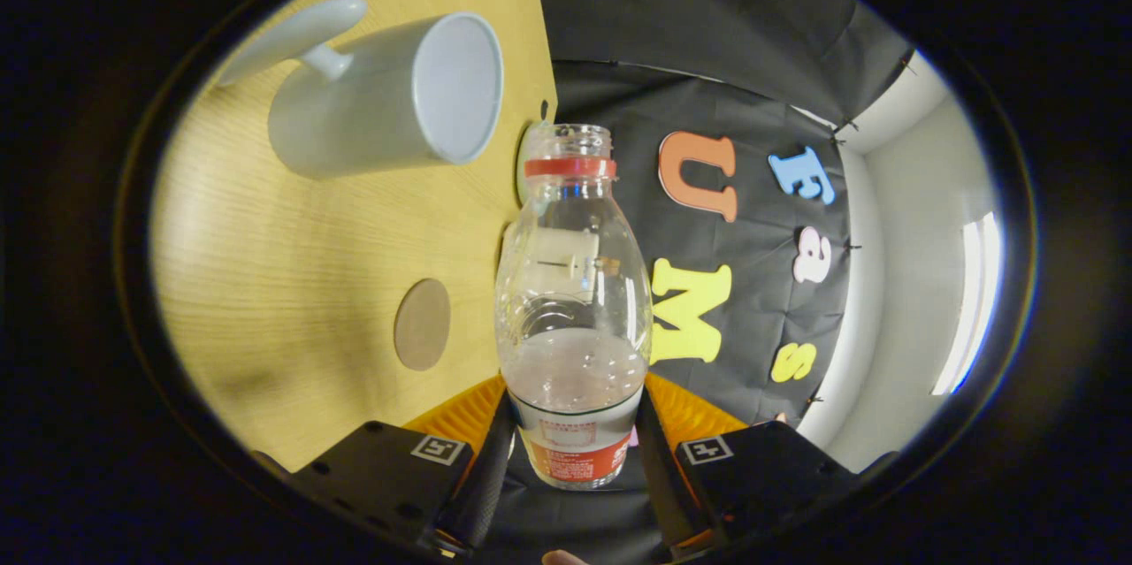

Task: Take the bottle from table, then pour the juice into the cup, finally place the bottle on the coaster

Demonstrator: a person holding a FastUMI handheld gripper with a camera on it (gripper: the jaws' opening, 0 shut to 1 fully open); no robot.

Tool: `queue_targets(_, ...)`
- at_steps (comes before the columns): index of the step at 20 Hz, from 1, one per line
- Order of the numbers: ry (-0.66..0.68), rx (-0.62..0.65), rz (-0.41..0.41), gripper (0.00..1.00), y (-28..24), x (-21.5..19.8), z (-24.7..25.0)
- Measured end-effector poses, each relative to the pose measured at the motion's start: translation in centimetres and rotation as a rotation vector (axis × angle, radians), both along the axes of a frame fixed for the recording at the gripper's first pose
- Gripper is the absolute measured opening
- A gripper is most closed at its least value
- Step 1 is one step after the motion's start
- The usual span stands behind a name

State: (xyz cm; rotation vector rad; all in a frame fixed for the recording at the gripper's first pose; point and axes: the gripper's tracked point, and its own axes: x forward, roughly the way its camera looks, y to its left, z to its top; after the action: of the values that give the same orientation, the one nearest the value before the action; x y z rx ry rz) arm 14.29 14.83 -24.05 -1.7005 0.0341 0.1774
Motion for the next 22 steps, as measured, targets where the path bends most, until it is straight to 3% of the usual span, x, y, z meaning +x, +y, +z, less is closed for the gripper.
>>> queue_targets(22, -0.032, -0.134, 0.052, 0.74, 0.9, 0.1, 1.7)
